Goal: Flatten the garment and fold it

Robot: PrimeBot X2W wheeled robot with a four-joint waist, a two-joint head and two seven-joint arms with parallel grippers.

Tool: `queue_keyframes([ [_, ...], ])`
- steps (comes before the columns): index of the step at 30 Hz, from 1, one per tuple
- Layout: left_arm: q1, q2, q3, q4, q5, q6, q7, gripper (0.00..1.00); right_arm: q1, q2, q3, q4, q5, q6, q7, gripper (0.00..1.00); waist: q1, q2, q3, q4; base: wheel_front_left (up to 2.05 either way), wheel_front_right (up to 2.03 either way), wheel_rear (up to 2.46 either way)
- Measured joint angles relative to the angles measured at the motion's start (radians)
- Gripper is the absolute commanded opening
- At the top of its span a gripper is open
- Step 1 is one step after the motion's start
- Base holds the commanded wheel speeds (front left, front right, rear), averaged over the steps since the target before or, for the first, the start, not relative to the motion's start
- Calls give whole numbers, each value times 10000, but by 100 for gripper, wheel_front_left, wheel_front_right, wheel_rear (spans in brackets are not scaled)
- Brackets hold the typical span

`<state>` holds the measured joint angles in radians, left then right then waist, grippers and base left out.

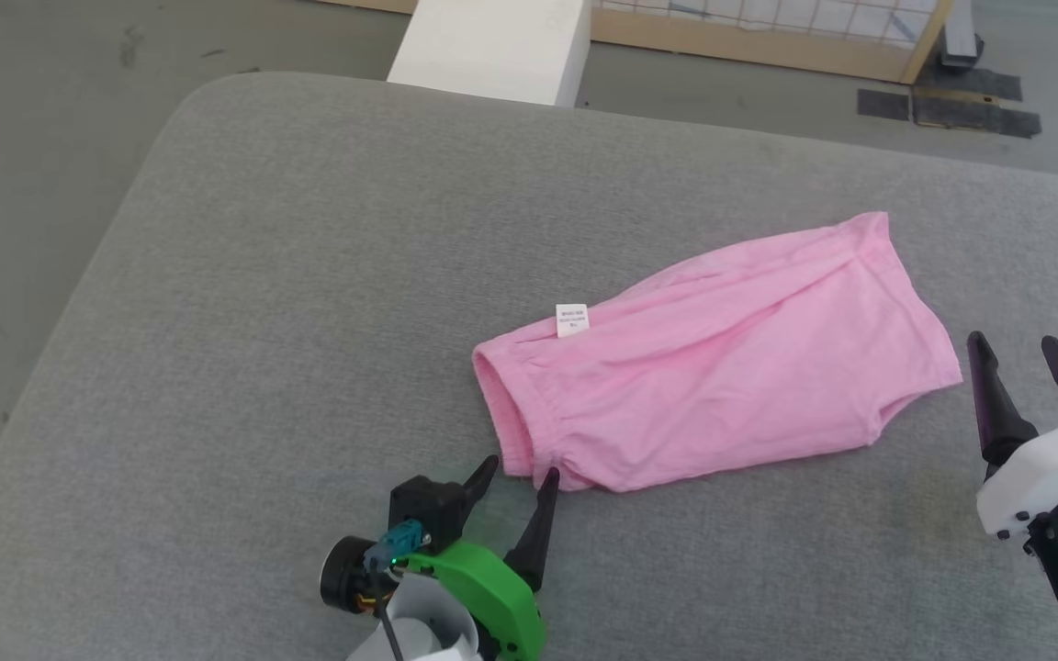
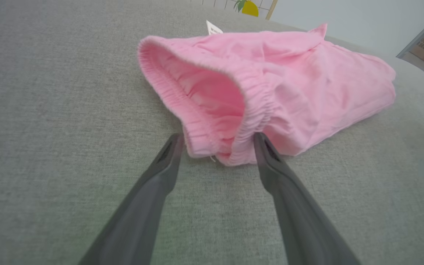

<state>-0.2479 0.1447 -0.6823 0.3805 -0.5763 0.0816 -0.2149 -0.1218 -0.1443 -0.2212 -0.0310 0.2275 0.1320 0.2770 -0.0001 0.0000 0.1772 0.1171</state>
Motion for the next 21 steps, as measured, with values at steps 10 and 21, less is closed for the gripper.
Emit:
queue_keyframes([
  [10,-679,-522,257,1730,-355,247,150,100,224,360,-31,-211,-104,0,10,100,0,0,208,-409,0,0,0],
  [21,-1167,-759,33,2188,-874,-238,458,0,-827,619,0,1755,-947,0,399,100,0,0,416,-306,0,0,0],
])
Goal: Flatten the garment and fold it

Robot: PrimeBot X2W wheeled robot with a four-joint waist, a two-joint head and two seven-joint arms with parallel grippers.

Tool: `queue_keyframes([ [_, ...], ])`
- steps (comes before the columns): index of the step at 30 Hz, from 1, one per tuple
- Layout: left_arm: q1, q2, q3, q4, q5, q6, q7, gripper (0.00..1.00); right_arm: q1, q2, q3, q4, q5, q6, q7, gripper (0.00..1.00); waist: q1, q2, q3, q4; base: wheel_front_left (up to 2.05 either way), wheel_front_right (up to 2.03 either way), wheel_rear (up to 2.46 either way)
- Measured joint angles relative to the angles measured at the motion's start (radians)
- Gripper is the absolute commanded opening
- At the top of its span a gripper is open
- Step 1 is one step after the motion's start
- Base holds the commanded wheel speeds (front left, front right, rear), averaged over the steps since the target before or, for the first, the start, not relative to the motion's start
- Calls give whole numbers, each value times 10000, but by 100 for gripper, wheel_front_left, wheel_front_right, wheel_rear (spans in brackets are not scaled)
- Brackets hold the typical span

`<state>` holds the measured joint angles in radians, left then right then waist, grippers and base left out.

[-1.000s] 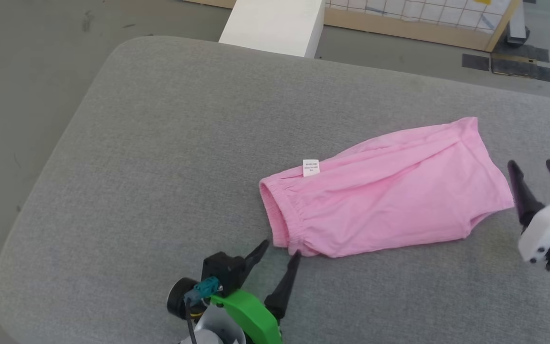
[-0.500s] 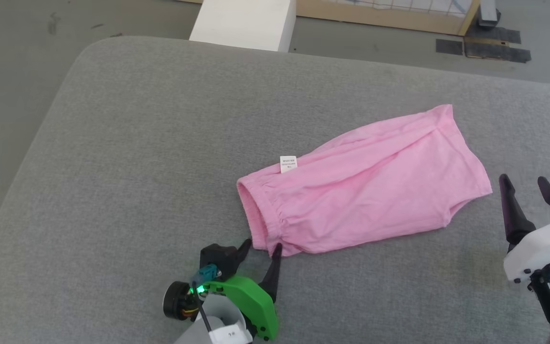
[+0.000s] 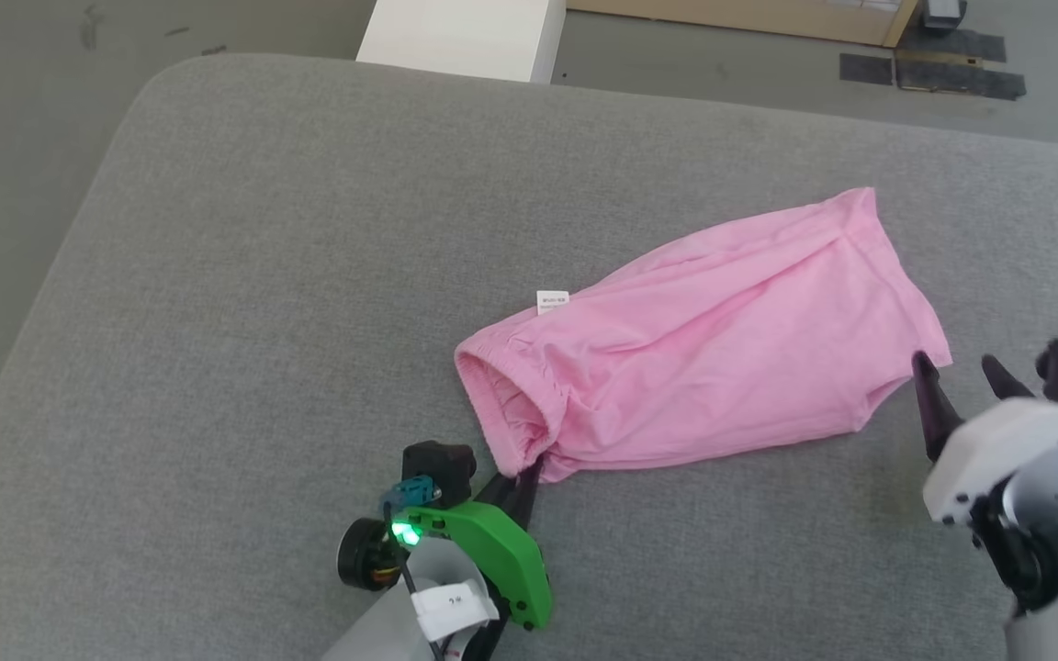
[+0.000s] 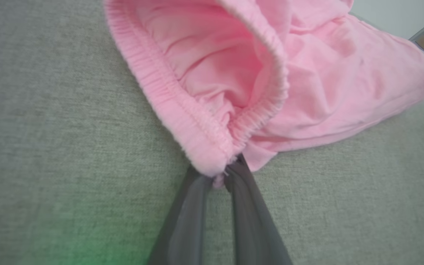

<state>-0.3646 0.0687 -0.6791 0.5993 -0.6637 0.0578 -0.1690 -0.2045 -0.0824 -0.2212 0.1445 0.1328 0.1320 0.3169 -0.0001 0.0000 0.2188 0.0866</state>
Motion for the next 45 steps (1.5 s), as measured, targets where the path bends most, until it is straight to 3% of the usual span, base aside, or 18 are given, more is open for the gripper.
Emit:
queue_keyframes([
  [10,-311,-98,-274,-19,-65,-142,-73,0,-1771,27,-794,2571,-1185,0,562,100,0,0,316,345,0,0,0],
  [16,-394,-136,-376,-13,-71,-144,-176,0,-2320,29,-918,3166,-1519,0,1549,100,0,0,473,499,0,0,0],
  [17,-401,-136,-384,-8,-71,-144,-180,0,-2374,27,-867,3179,-1519,0,1756,62,0,0,489,502,0,0,0],
  [18,-415,-138,-391,-4,-73,-144,-188,0,-2425,4,-798,3177,-1513,0,1946,35,0,0,494,498,0,0,0],
  [19,-421,-138,-393,4,-79,-142,-188,0,-2452,0,-721,3149,-1499,0,2098,0,0,0,495,487,0,0,0],
  [26,-424,-75,-426,10,-77,-132,-278,0,-2013,4,-405,2406,-1168,0,2128,0,1,0,355,408,0,0,0],
  [30,-400,117,-527,-190,-63,-128,-245,0,-972,10,-401,1083,-805,0,2063,0,2,0,155,394,0,0,0],
  [37,51,928,-637,-1237,-44,-27,213,0,1228,184,-435,-1641,-136,0,2539,0,1,0,-186,155,0,0,0],
  [45,793,1638,-759,-2518,-190,155,1175,0,2882,313,-422,-2293,773,0,2558,0,2,0,-411,-217,0,0,0],
])
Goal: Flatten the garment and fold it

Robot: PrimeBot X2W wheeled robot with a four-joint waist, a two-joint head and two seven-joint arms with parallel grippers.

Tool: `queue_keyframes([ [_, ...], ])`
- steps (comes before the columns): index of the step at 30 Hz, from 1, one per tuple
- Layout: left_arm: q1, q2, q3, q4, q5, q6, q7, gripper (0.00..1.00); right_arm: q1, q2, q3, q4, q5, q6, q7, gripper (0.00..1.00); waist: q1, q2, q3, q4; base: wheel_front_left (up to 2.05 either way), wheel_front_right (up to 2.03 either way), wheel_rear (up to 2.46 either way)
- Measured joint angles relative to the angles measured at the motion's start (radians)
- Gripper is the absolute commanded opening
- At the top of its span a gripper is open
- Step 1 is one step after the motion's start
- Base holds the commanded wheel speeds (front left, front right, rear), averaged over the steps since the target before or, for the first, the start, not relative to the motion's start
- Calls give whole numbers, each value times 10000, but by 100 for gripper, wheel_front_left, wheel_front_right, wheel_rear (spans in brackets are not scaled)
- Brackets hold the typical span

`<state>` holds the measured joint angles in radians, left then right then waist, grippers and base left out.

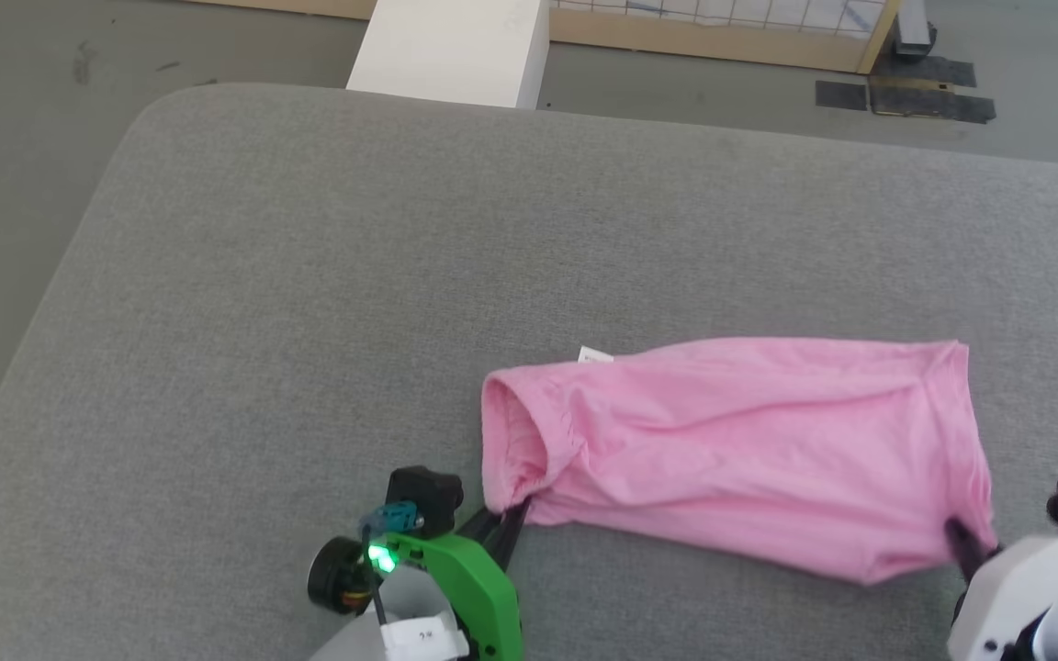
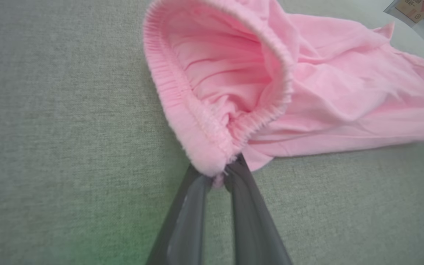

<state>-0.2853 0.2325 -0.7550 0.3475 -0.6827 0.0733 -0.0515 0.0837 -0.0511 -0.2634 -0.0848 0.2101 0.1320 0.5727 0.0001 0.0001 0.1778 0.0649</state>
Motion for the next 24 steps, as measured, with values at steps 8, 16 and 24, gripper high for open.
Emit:
queue_keyframes([
  [8,583,276,-54,-631,-410,173,508,39,418,-4,314,1149,499,0,-525,12,0,0,-68,-172,0,0,0],
  [16,1088,278,297,-1162,-849,247,-19,100,428,23,274,1292,639,6,-955,100,-1,0,-362,-240,0,0,0],
  [24,1440,633,1256,-2395,-823,525,-1555,100,445,10,-286,247,518,2,-1745,100,-1,0,-656,-312,0,0,0],
])
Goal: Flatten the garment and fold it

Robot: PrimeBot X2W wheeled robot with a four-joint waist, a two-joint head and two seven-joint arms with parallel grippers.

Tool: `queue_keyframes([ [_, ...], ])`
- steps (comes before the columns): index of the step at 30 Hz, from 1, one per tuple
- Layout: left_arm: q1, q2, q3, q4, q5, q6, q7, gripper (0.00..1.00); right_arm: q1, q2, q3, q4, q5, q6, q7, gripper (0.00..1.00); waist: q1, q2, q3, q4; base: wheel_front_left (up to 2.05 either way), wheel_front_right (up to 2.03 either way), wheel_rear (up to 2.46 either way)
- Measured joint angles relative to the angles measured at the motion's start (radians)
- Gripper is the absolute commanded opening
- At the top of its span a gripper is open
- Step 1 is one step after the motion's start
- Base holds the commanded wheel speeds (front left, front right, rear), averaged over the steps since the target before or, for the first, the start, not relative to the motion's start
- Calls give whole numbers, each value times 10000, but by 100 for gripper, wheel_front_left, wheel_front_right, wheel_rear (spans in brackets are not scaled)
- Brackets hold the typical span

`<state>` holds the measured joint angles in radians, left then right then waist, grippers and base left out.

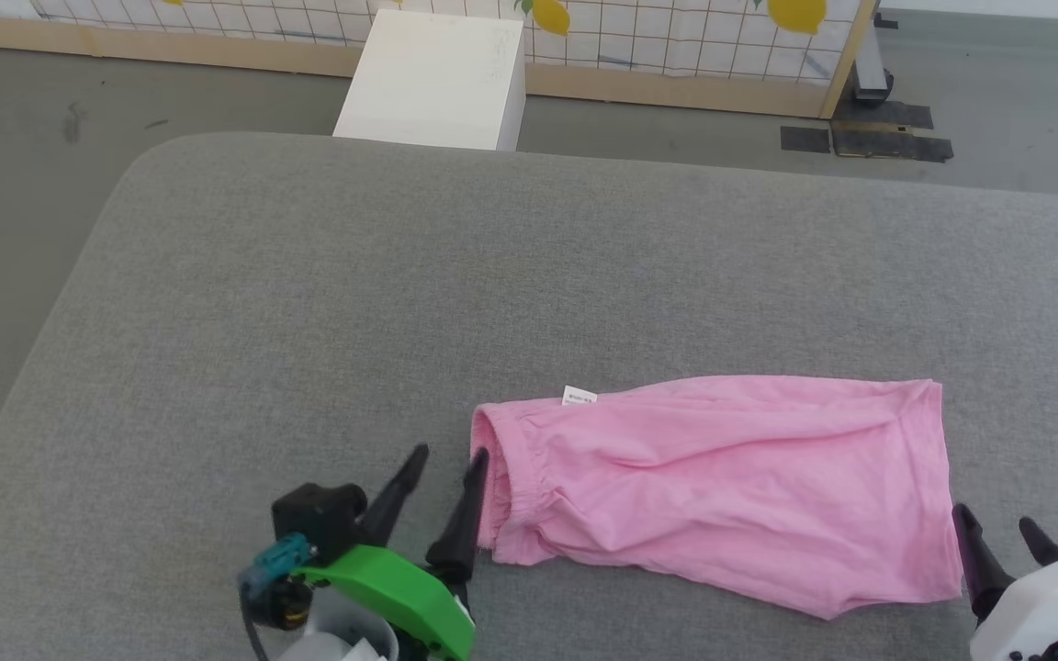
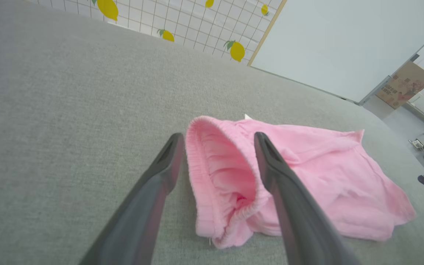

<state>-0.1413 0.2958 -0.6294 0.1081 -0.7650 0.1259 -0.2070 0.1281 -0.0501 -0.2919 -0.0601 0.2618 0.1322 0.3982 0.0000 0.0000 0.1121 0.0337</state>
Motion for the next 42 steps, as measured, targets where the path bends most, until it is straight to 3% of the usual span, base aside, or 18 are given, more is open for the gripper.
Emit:
queue_keyframes([
  [5,-96,56,832,-378,838,0,-456,100,-426,0,-6,-33,-163,0,-497,100,0,0,18,14,0,0,0],
  [9,-280,-326,2075,-756,1921,-29,-472,100,-1041,2,4,391,-364,0,-654,100,0,0,83,49,0,0,0],
  [14,-332,-995,3275,-610,3147,-598,-510,100,-1785,8,-38,1427,-522,0,-474,100,0,0,216,99,0,0,0],
  [25,-267,-1883,4661,88,4414,-1476,-510,100,-3130,2,-510,3312,-792,0,1634,100,0,0,468,90,0,0,0],
  [33,-216,-2245,5135,211,4855,-1856,-510,100,-3526,-161,-318,3643,-612,-4,2976,100,0,0,595,186,0,0,0],
  [34,-210,-2280,5177,230,4888,-1873,-510,100,-3536,-196,-268,3641,-493,-4,3078,94,0,0,603,188,0,0,0],
  [35,-200,-2295,5208,242,4924,-1881,-510,100,-3536,-222,-219,3636,-351,-4,3170,77,0,0,607,188,0,0,0],
  [36,-182,-2309,5233,242,4943,-1906,-510,100,-3536,-242,-178,3622,-221,-4,3227,45,0,0,611,186,0,0,0],
  [37,-173,-2320,5248,242,4959,-1944,-510,100,-3536,-253,-144,3607,-107,-4,3241,33,0,0,615,182,0,0,0],
  [38,-169,-2330,5269,242,4974,-1952,-510,100,-3536,-253,-104,3578,36,-4,3229,10,0,0,621,175,0,0,0],
  [39,-167,-2339,5292,242,5005,-1954,-510,100,-3535,-244,-79,3551,132,-4,3156,0,0,0,624,166,0,0,0],
  [42,-162,-2368,5356,255,5014,-1983,-510,100,-3523,-144,-42,3425,-38,-4,2943,0,0,0,623,129,0,0,0],
])
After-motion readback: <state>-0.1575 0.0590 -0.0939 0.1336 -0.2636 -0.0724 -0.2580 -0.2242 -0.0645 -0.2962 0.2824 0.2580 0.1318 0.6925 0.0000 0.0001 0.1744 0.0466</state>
